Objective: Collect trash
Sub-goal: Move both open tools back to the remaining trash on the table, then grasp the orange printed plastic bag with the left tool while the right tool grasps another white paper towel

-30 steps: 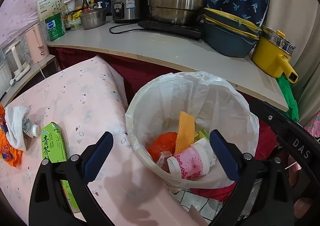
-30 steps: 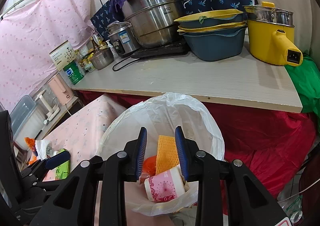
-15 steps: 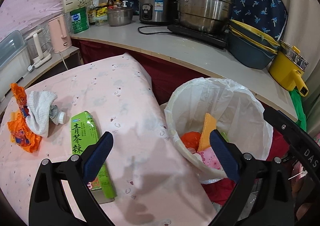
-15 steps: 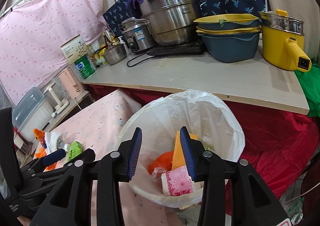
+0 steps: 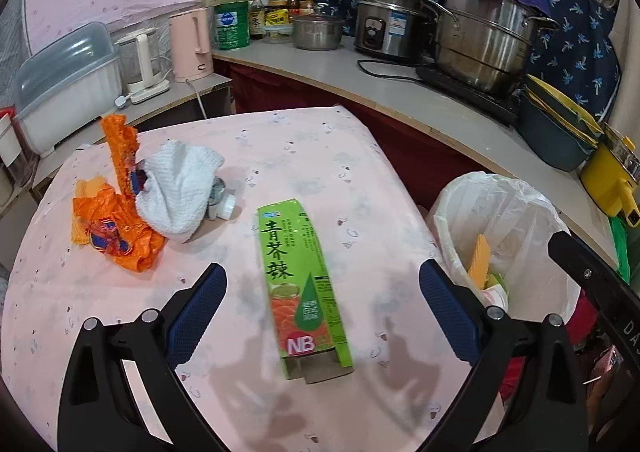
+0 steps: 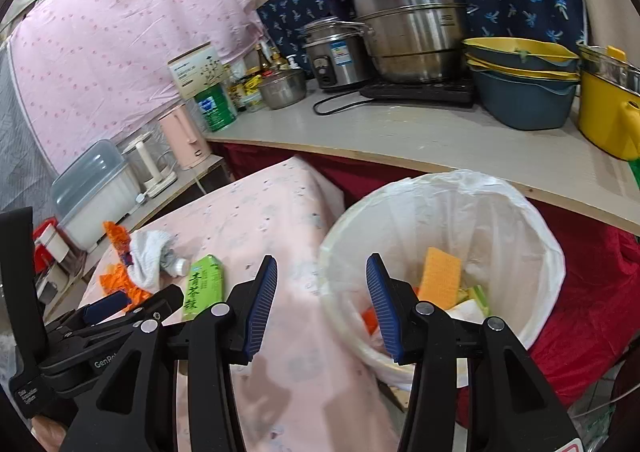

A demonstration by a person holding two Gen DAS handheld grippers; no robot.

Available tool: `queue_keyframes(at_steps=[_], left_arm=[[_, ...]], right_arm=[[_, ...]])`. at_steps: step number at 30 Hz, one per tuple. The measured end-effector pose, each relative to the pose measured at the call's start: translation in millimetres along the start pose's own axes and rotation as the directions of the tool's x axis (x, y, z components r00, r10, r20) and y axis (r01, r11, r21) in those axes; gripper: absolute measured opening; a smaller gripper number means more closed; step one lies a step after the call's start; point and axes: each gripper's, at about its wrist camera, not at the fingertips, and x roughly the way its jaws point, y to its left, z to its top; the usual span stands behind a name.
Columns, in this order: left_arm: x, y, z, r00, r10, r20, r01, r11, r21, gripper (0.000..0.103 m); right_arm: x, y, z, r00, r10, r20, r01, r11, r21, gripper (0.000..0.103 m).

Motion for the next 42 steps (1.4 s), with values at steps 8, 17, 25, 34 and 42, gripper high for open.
queue_keyframes(at_steps=[8,17,25,34,42], left_arm=[[-6.5,56.9,-3.8,0.998,0.061,-0.004,-0.061,0.994,-0.088,0.093],[-2.5,126.7,-12.8,0.992,0.122,-0.039,-0.127,0.973,-0.194,0.093],[8.8,181.2,-14.3,0.984,0.164,-0.069,-0.176,0.948,-0.264,0.093],[29.9,223.9,-8.3,0.977,0.191,-0.096,-0.212,0.926,-0.312,0.092],[59.2,239.1,1.7,0.976,0.175,-0.126,-0.207,0.922,-0.327,0.082]], right_arm=[[9.3,42.3,-7.2,0.999,0.043,-0.024,-0.044,0.998,-0.050,0.046],[31.1,86.8,-15.4,0.994,0.085,-0.070,-0.092,0.990,-0.103,0.046],[62.0,133.9,-26.1,0.984,0.124,-0.128,-0.143,0.977,-0.156,0.046],[104.9,176.1,-29.4,0.968,0.164,-0.189,-0.197,0.965,-0.171,0.046],[144.0,203.2,-29.4,0.952,0.193,-0.238,-0.234,0.960,-0.154,0.046]])
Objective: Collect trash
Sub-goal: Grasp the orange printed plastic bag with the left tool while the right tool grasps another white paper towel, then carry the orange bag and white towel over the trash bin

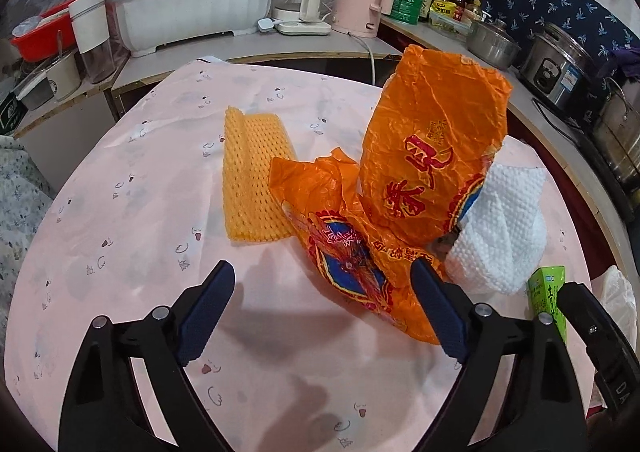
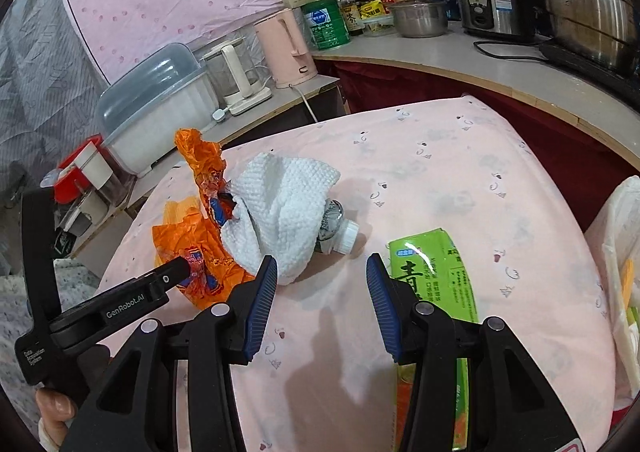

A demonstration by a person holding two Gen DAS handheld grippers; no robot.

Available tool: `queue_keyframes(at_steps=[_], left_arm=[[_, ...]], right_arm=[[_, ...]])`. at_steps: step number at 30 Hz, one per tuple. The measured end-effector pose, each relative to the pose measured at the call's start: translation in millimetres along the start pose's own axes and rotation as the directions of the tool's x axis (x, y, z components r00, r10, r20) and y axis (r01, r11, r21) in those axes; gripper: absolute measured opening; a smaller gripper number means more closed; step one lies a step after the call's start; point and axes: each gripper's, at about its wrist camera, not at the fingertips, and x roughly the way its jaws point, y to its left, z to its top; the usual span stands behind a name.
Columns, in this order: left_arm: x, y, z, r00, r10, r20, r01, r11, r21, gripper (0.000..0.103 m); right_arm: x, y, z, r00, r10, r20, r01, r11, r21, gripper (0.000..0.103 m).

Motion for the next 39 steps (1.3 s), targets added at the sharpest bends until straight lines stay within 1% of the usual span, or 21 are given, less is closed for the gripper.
queue_keyframes(at_steps=[1,3,7,9,10,12,13,14,15,16,17,19,20,24,29,39], left_arm=[[4.0,0.0,1.4,1.000,-0.002,-0.006,0.002,1.000,0.001,0.081],[11.7,-1.2,2.9,1.000,-0.010,-0.021,0.010,1.000,0.002,0.074],[22.6,-2.5,2.7,0.999,-0.019,-0.042,0.019,1.000,0.000,0.066],[26.4,-3.9,1.8,0.998,-0.026,-0.052,0.026,1.000,0.001,0.056],[28.3,-4.3,1.6,0.998,-0.033,-0.058,0.033,0.999,0.002,0.053],[30.3,-5.0,0.5,0.996,-0.049,-0.069,0.049,0.999,0.003,0.038],[30.1,-5.9,0.1,0.996,-0.053,-0.069,0.053,0.999,0.005,0.035],[29.4,-7.0,0.0,0.996,-0.056,-0.068,0.056,0.998,0.008,0.031],[28.0,-8.7,-0.5,0.996,-0.057,-0.065,0.058,0.998,0.014,0.025],[27.3,-9.7,-0.8,0.997,-0.054,-0.063,0.056,0.998,0.018,0.023],[26.1,-10.6,-0.7,0.997,-0.056,-0.062,0.057,0.998,0.020,0.019],[22.0,-12.1,-1.1,0.996,-0.061,-0.058,0.062,0.998,0.021,0.016],[19.7,-12.3,-1.2,0.996,-0.065,-0.057,0.066,0.998,0.019,0.012],[5.9,-15.2,-1.9,0.997,-0.073,-0.041,0.073,0.997,0.020,0.010],[-16.4,-25.3,-6.0,0.996,-0.086,-0.019,0.087,0.996,0.034,0.007],[-66.2,-55.7,-21.9,0.991,-0.131,0.025,0.128,0.988,0.083,0.004]], right_arm=[[4.6,1.8,1.1,1.000,0.004,-0.005,-0.004,1.000,0.001,0.046],[13.4,5.0,3.1,1.000,0.013,-0.016,-0.013,1.000,0.003,0.046],[28.9,10.1,4.1,0.999,0.024,-0.036,-0.024,1.000,0.002,0.046],[35.4,11.9,3.3,0.999,0.028,-0.045,-0.028,1.000,0.002,0.046],[39.0,11.9,4.0,0.998,0.031,-0.049,-0.031,1.000,0.003,0.045],[43.4,12.9,3.6,0.998,0.034,-0.055,-0.034,0.999,0.006,0.038],[44.8,13.2,3.7,0.998,0.037,-0.060,-0.036,0.999,0.005,0.029],[46.2,13.6,3.3,0.997,0.042,-0.066,-0.042,0.999,0.006,0.020],[46.8,14.0,2.8,0.996,0.046,-0.070,-0.046,0.999,0.005,0.017],[46.8,14.6,1.7,0.996,0.050,-0.073,-0.050,0.999,0.003,0.010],[46.1,14.7,1.6,0.996,0.052,-0.074,-0.052,0.999,0.002,0.006],[41.4,14.7,0.5,0.997,0.055,-0.063,-0.054,0.999,0.004,0.005],[38.6,14.4,0.3,0.997,0.057,-0.058,-0.057,0.998,0.005,0.004],[20.3,11.4,3.2,0.998,0.057,-0.023,-0.057,0.998,0.005,0.004],[-13.1,3.9,10.4,0.998,0.051,0.039,-0.052,0.999,0.015,0.004],[-85.5,-22.0,12.8,0.989,0.023,0.147,-0.030,0.999,0.045,0.004]])
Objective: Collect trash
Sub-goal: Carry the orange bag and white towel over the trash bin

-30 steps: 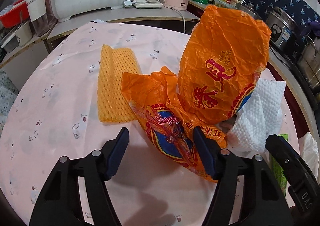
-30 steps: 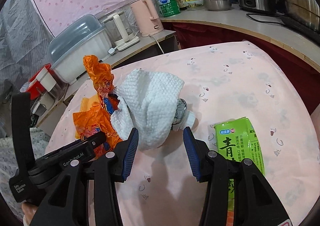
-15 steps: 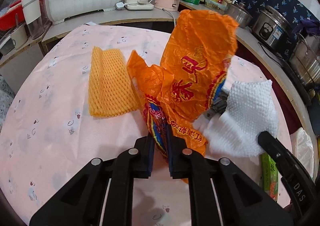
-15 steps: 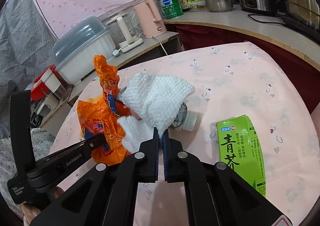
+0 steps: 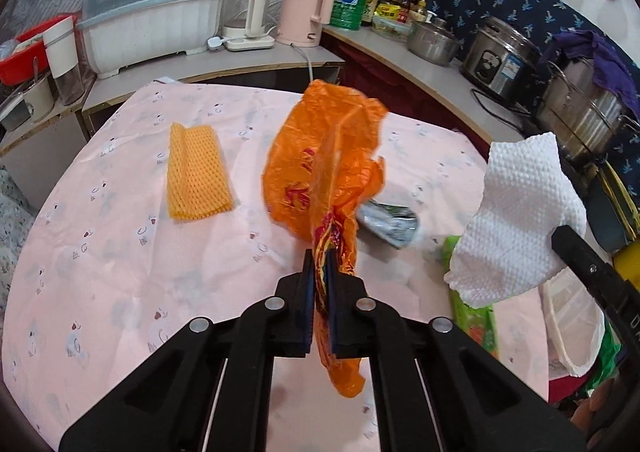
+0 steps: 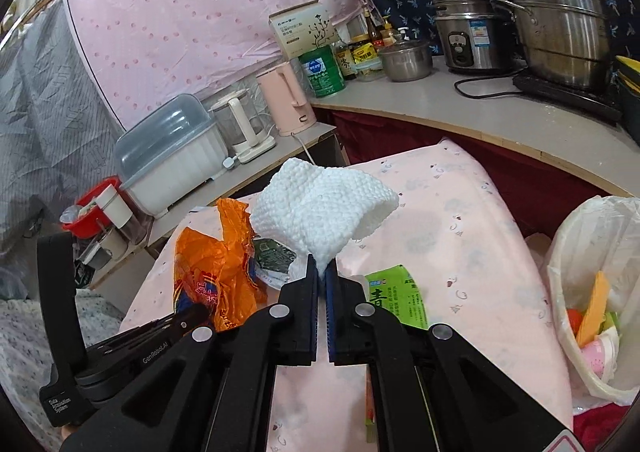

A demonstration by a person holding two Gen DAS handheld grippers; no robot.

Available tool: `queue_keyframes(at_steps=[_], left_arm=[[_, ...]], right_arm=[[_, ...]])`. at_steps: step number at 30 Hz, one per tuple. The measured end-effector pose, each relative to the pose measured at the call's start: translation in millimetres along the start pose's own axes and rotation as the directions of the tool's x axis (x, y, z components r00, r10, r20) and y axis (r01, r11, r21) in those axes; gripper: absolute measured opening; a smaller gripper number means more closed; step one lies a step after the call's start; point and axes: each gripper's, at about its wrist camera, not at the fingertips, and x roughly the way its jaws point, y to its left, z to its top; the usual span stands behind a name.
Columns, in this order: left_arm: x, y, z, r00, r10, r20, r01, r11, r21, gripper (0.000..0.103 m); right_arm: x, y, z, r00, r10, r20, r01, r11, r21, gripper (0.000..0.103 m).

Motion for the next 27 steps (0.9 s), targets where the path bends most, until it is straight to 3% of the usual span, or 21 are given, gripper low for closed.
queue_keyframes(at_steps=[15,27], left_arm=[[-47.9,-85.2,-14.8,0.996,-0.086,0.039,0.080,0.988,0.129,0.004],[-50.7,-170.0,-29.3,0.987,-0.158,0.004,0.152,0.956,0.249,0.004]], right_arm=[[-83.7,-58.1,3.4,0.992,-0.069,0.102,0.061,0.995,0.078,0.004],[-131.1,-132.7,-5.1,0.977,-0.165,0.137,0.139,0.974,0.181,0.004]])
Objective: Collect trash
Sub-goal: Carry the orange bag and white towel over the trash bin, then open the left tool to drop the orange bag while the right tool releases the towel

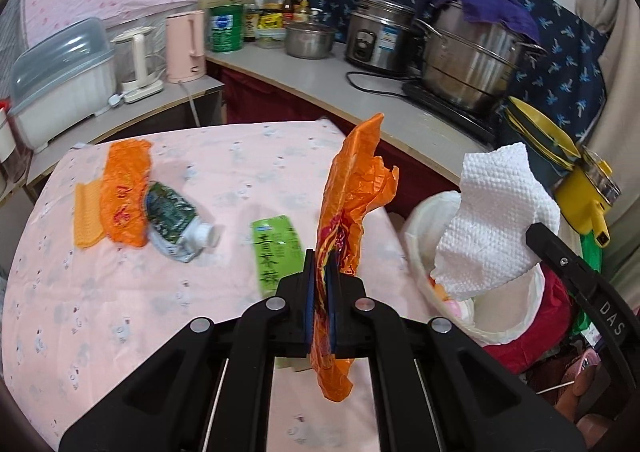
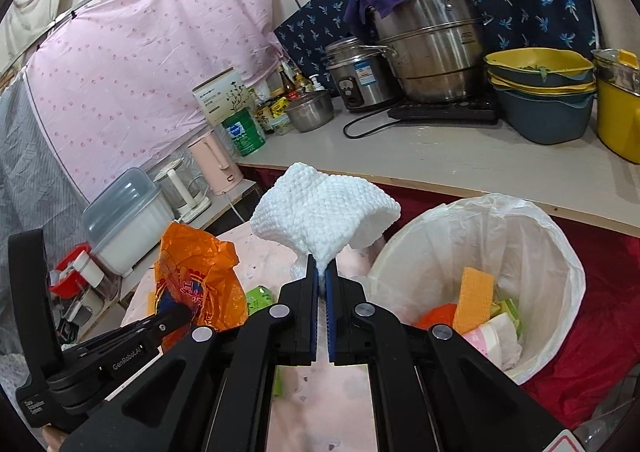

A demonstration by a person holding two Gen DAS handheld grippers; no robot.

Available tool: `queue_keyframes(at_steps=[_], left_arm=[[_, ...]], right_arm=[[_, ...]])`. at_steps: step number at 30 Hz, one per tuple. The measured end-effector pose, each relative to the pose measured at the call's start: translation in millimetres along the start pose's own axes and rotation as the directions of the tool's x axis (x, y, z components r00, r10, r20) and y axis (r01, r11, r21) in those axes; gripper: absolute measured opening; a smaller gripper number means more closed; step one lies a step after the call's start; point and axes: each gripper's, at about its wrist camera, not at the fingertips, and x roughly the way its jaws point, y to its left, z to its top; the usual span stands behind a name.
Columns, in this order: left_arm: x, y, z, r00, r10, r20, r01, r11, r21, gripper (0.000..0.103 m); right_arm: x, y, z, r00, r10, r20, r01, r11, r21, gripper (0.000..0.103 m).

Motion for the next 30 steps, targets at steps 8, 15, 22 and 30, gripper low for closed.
queue_keyframes(at_steps=[8,15,22,30], left_arm=[[24.0,-63.0,8.7,0.997,-0.067,-0.045,0.071,0.993,0.094,0.004],[51.8,-107.9,17.0,0.987,-0.129,-0.100,0.143,0.979,0.146,0.004],[81.8,-134.2,21.4,0.972,-0.165,-0.169,0.193,0.967,0.165,0.005],[101.5,-146.7,26.8,0.965,-0.180,-0.190,0.213,0.962,0.169,0.030]], right_arm=[[-8.4,-53.0,8.5,0.997,-0.071,0.009,0.070,0.995,0.067,0.004],[-5.1,-90.0,19.9,0.990,-0.143,0.006,0.142,0.984,0.106,0.004],[5.1,-112.6,22.3,0.982,-0.186,-0.021,0.187,0.974,0.131,0.004],[17.8,-119.8,23.3,0.977,-0.209,-0.046,0.213,0.966,0.144,0.010]])
